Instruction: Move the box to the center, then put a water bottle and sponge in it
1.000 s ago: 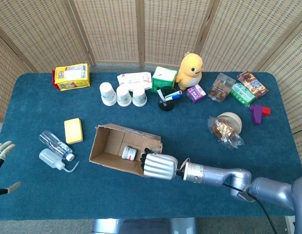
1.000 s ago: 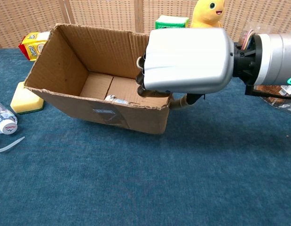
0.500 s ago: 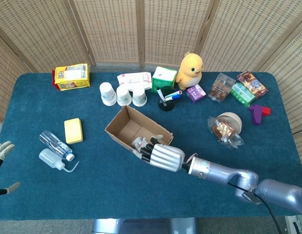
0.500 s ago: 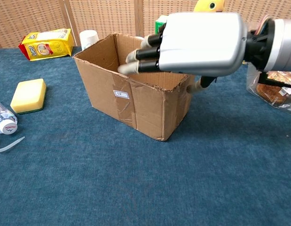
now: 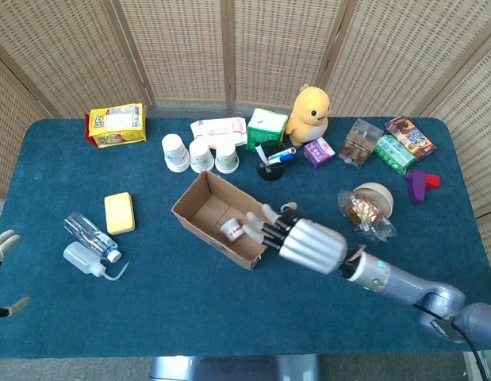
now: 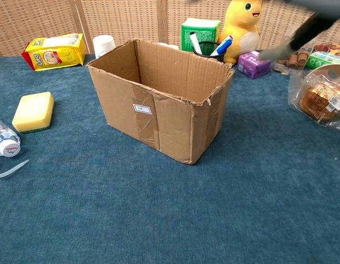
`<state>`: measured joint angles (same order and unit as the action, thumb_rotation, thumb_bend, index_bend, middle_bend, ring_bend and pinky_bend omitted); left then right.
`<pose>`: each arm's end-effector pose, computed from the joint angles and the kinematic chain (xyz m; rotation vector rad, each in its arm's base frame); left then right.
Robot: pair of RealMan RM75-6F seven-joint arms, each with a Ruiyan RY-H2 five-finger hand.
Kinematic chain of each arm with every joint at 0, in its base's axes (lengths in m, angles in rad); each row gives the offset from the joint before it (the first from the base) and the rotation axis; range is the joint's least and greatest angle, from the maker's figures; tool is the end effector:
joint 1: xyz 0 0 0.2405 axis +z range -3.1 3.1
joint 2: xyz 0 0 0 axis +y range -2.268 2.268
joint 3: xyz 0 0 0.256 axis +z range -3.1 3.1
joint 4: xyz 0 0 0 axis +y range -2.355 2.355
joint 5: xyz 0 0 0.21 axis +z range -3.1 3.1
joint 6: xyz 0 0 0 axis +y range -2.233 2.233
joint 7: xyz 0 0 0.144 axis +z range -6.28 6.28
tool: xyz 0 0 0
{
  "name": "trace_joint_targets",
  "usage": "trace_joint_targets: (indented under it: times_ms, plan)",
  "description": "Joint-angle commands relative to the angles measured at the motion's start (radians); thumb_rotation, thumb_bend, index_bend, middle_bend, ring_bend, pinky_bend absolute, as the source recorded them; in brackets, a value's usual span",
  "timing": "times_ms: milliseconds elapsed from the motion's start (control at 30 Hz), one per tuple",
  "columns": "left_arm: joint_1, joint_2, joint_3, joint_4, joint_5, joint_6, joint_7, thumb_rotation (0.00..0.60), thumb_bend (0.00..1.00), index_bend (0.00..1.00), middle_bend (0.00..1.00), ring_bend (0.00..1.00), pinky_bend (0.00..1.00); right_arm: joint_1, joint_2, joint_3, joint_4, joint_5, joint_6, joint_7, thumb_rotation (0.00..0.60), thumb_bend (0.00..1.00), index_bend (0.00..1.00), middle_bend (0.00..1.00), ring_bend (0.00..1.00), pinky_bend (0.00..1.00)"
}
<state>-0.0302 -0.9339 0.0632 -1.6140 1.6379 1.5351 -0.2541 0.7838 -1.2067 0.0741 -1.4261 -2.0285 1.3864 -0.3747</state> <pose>-0.3192 0.1395 0.2021 -1.4669 -1.0075 -0.9318 -0.1076 -0.3115 0.1041 2.0323 0.4518 1.1845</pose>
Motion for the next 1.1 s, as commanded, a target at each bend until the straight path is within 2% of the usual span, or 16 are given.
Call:
trace_joint_targets:
  times_ms: [33,200,267,367,467,633,933,1100]
  plan:
    - [0.002,0.0,0.0,-0.002,0.001,0.002,0.003,0.6,0.11,0.0,0.0,0.0,0.0,-0.084,0.027,0.009,0.064,0.062,0.127,0.109,0.6,0.0,0.11,0.16,0.23,0.49]
    - [0.003,0.0,0.001,-0.005,0.004,0.006,0.005,0.6,0.11,0.0,0.0,0.0,0.0,-0.194,-0.023,0.016,0.219,0.171,0.271,0.288,0.6,0.0,0.12,0.17,0.23,0.48]
    - [0.004,0.0,0.0,-0.005,0.002,0.006,0.004,0.6,0.11,0.0,0.0,0.0,0.0,-0.242,-0.052,0.015,0.282,0.221,0.305,0.349,0.6,0.0,0.12,0.17,0.22,0.46]
    - [0.005,0.003,-0.003,-0.007,-0.002,0.012,-0.003,0.6,0.1,0.0,0.0,0.0,0.0,-0.315,-0.081,0.021,0.317,0.327,0.311,0.446,0.6,0.0,0.11,0.16,0.16,0.41]
    - [0.007,0.006,-0.007,-0.009,-0.005,0.016,-0.01,0.6,0.11,0.0,0.0,0.0,0.0,-0.37,-0.081,0.026,0.309,0.409,0.293,0.499,0.6,0.0,0.11,0.12,0.09,0.34]
    - [0.01,0.012,-0.012,-0.011,-0.01,0.026,-0.02,0.6,0.1,0.0,0.0,0.0,0.0,-0.452,-0.047,0.014,0.261,0.478,0.279,0.539,0.6,0.0,0.09,0.09,0.05,0.29]
    - [-0.002,-0.012,-0.017,0.043,0.042,0.05,0.004,0.6,0.11,0.0,0.0,0.0,0.0,-0.573,0.029,-0.045,0.078,0.541,0.246,0.486,0.6,0.0,0.07,0.02,0.0,0.23]
    - [-0.022,-0.025,-0.016,0.083,0.055,0.024,0.025,0.6,0.11,0.0,0.0,0.0,0.0,-0.637,0.038,-0.07,0.031,0.556,0.259,0.48,0.6,0.0,0.07,0.0,0.0,0.19]
